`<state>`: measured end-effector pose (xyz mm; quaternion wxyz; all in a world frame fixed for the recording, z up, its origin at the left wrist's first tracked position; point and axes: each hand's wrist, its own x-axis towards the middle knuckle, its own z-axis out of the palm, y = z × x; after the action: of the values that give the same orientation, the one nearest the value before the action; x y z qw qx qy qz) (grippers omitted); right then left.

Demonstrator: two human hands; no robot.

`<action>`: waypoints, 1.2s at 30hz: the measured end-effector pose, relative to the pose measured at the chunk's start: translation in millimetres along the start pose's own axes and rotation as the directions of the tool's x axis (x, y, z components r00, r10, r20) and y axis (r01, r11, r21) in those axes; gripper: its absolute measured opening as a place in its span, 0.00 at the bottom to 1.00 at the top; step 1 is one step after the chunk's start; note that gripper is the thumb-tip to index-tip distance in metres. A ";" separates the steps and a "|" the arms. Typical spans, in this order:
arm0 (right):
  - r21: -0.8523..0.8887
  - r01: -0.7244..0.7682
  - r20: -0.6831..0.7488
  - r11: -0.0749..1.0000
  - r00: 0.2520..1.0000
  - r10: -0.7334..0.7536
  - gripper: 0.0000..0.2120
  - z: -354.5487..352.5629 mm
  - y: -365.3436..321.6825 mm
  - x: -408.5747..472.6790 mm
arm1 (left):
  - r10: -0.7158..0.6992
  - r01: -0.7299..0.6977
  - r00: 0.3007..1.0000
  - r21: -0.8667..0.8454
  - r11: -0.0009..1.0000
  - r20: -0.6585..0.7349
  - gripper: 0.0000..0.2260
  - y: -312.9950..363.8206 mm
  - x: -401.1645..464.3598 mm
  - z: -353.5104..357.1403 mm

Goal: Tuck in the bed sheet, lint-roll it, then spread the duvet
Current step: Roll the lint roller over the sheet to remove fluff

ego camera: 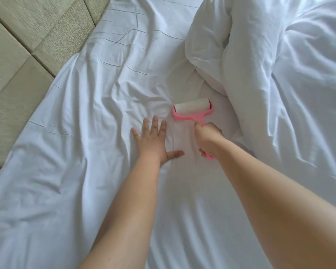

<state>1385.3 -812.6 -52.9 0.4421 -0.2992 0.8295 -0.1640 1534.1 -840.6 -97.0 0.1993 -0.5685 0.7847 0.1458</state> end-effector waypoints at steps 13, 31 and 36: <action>-0.009 -0.005 0.029 1.000 1.000 0.006 0.22 -7.0 87.8 -76.4 | -0.002 -0.001 0.993 0.028 1.000 0.118 0.56 42.6 -102.7 32.8; -0.220 0.068 -0.116 0.973 0.989 -0.095 0.23 -22.5 168.7 -175.2 | 0.018 -0.033 0.967 0.055 0.998 0.256 0.43 57.6 -212.7 62.4; -0.218 0.162 -0.155 0.962 0.968 -0.198 0.22 -19.2 143.8 -174.7 | -0.069 0.068 0.962 0.012 0.998 0.263 0.39 29.8 -207.6 59.4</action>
<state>1394.0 -590.0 -8.3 0.3175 -0.4019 0.8468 -0.1435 1571.5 -631.1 -49.7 0.3074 -0.5706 0.7314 0.2118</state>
